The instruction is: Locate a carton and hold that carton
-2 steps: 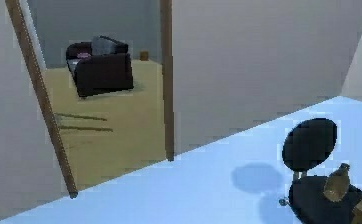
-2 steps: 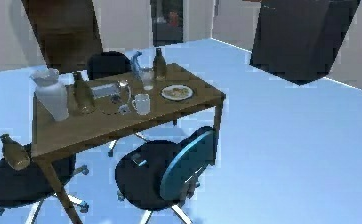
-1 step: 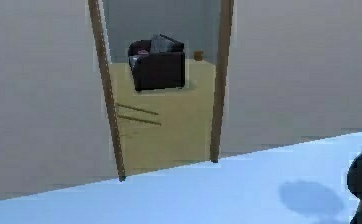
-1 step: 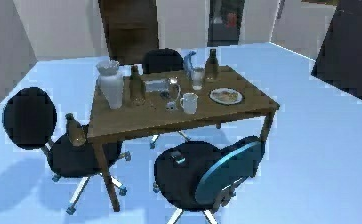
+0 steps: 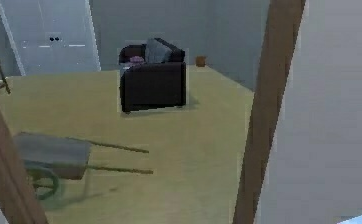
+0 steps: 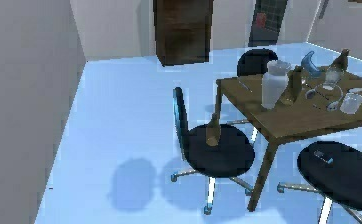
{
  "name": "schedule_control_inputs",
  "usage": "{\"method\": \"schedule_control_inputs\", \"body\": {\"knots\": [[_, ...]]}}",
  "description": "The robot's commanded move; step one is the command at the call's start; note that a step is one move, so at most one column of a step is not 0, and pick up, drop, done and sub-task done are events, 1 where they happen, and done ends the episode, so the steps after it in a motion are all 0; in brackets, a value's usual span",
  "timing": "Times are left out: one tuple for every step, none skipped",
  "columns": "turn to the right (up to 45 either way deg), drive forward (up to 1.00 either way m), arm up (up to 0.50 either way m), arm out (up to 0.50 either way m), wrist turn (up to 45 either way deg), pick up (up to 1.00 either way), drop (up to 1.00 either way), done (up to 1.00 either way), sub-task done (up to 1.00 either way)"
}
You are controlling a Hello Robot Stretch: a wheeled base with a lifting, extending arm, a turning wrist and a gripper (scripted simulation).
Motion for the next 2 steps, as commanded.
{"method": "schedule_control_inputs", "body": {"knots": [[-6.0,0.00,0.00,0.00,0.0,0.00,0.00,0.00,0.00],[0.0,0.35,0.00,0.00,0.0,0.00,0.00,0.00,0.00]]}}
